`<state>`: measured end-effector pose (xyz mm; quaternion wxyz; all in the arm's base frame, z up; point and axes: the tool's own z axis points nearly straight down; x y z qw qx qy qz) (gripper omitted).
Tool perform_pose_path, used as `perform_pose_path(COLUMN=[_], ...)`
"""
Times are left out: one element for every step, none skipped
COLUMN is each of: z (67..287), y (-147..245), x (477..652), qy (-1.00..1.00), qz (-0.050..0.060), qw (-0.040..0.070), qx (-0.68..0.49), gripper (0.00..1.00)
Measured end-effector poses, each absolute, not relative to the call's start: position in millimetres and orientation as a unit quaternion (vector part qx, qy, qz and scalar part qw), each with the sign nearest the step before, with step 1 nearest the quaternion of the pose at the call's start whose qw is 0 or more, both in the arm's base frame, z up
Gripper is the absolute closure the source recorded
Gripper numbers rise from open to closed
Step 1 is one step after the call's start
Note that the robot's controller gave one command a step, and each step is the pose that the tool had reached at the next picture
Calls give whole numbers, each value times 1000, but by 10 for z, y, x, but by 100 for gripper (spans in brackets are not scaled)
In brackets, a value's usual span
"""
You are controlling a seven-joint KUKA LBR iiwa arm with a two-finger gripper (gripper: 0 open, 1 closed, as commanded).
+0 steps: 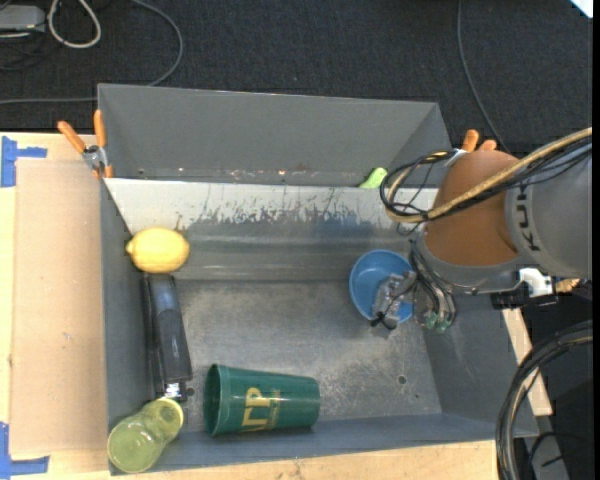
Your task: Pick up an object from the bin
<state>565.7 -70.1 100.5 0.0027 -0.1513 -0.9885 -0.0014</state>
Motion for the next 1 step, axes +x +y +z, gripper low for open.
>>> perform_pose_path(z=[1090], y=[-702], x=[5657], qy=[-989], qz=[-1], qw=[3], qx=[-151], gripper=[100])
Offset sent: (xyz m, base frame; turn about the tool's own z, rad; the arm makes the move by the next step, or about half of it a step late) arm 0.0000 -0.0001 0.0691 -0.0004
